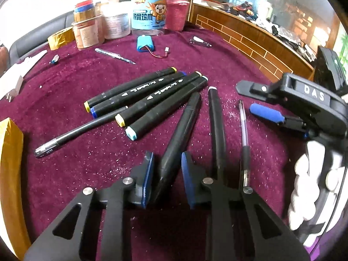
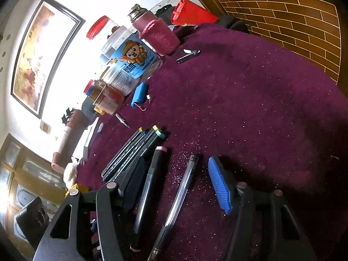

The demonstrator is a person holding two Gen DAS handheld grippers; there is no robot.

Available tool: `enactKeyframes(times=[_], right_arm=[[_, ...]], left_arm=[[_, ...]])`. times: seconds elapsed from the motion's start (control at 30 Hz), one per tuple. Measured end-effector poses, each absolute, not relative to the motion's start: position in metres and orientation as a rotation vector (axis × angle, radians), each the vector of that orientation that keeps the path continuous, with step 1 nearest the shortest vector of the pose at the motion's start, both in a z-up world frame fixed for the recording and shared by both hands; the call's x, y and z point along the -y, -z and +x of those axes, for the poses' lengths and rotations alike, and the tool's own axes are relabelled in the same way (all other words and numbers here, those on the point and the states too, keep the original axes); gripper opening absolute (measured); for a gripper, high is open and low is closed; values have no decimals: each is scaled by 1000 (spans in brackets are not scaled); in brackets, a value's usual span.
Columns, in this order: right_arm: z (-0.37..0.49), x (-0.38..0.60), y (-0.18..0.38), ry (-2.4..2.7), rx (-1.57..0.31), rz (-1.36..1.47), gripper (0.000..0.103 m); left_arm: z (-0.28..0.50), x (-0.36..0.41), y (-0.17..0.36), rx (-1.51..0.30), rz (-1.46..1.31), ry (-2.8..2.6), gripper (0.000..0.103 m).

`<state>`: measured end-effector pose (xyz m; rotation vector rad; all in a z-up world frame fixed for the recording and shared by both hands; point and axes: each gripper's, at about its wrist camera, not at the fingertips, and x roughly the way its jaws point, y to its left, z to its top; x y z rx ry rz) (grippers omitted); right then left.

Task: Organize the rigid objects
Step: 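Grasp a black marker with left gripper while right grasps a pink-ended black marker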

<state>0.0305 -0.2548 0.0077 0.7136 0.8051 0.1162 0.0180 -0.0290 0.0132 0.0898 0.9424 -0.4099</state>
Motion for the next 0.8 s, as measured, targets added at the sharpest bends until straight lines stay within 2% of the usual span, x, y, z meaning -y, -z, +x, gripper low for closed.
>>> enactKeyframes(times=[0.13,0.37,0.43,0.47,0.53,0.6,0.63,0.67,0.7,0.8], right_arm=[[30,253,-8,-116,-806,702,58],[30,253,-7,-121,-804,700,61],[30,251,-8,-121,-804,689,63],[30,251,-8,-121,-803,681,63],[30,250,-9,-122,-801,671,64],[31,248,-9,-123,-800,659,65],[32,247,-9,-123,-800,650,65],[32,245,-10,-121,-800,639,65],[32,245,-10,-120,-800,630,65],[33,242,-11,-114,-798,609,65]], left_arm=[[8,28,-14,-946,113,417,17],[-22,12,-15,-1024,36,467,17],[-18,16,-15,-1016,35,450,21],[-13,18,-14,-1015,43,430,27],[-5,28,-12,-981,71,409,32],[-4,40,-8,-916,134,397,34],[-6,45,-6,-883,171,396,32],[-8,48,-5,-866,195,399,17],[-7,47,-6,-875,189,408,13],[-4,32,-9,-927,104,459,12]])
